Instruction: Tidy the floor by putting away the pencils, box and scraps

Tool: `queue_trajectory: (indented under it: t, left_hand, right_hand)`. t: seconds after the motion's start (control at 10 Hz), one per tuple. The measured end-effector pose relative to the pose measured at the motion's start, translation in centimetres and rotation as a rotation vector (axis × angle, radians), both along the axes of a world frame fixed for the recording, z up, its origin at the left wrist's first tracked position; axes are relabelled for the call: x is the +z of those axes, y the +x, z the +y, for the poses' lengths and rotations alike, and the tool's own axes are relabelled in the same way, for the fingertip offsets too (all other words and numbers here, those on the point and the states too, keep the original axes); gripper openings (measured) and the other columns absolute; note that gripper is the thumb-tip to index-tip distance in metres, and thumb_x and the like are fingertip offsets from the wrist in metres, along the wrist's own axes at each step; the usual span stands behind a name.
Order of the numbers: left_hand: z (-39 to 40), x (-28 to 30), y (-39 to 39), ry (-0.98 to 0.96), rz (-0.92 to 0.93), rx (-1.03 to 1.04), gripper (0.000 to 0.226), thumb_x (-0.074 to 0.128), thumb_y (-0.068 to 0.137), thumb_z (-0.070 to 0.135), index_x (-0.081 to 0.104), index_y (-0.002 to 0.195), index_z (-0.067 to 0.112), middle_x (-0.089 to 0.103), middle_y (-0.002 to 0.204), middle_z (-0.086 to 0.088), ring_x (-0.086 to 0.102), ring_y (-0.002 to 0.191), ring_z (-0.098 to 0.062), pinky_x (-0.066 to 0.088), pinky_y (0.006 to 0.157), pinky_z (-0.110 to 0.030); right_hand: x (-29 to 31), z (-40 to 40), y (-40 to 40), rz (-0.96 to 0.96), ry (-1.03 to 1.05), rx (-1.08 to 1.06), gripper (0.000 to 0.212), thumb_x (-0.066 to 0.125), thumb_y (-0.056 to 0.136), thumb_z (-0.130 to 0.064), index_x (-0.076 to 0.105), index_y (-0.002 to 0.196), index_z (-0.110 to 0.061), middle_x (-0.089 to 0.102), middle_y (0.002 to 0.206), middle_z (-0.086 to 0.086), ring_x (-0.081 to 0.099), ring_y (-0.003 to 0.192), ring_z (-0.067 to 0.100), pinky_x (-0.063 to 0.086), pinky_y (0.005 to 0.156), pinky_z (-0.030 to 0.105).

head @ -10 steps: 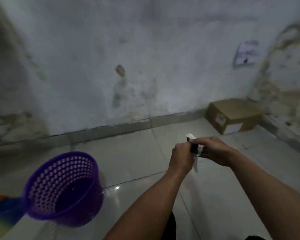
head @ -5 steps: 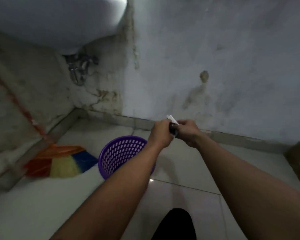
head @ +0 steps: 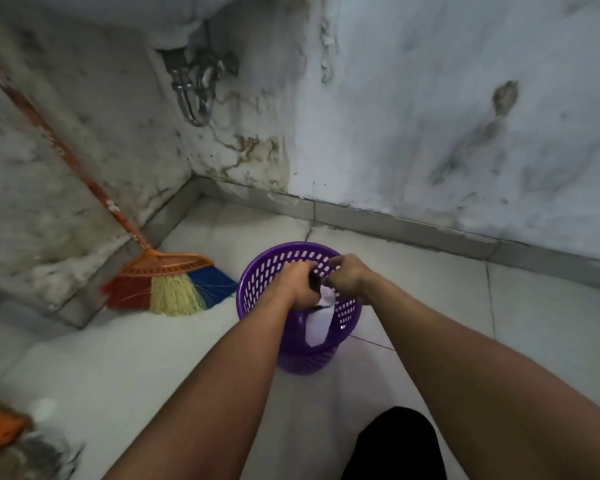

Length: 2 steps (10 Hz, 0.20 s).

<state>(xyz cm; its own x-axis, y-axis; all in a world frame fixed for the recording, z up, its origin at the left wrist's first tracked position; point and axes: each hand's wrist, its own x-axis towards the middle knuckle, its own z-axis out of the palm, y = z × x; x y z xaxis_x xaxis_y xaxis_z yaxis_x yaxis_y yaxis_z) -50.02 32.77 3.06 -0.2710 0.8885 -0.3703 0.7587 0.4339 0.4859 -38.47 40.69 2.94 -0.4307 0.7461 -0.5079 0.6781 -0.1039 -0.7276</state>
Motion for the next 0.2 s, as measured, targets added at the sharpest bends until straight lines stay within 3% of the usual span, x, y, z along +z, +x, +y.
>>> queue_trajectory:
  t: [0.1, 0.2]
  left_hand:
    - [0.6, 0.4, -0.2, -0.049, 0.019, 0.005, 0.083, 0.071, 0.078, 0.014, 0.039, 0.154, 0.021, 0.051, 0.152, -0.011, 0.053, 0.134, -0.031, 0.049, 0.106, -0.043]
    - [1.5, 1.2, -0.3, 0.015, 0.09, 0.023, 0.073, 0.069, 0.081, 0.018, 0.045, 0.15, 0.021, 0.054, 0.149, -0.01, 0.055, 0.132, -0.031, 0.05, 0.105, -0.046]
  right_hand:
    - [0.4, 0.8, 1.2, -0.024, 0.017, 0.001, 0.051, 0.067, 0.093, -0.005, 0.054, 0.142, -0.001, 0.065, 0.13, 0.017, 0.064, 0.118, 0.032, 0.056, 0.1, 0.045]
    - [1.2, 1.2, 2.3, -0.017, 0.068, -0.01, 0.056, 0.072, 0.094, -0.014, 0.052, 0.145, -0.005, 0.061, 0.139, 0.016, 0.061, 0.125, 0.032, 0.052, 0.105, 0.043]
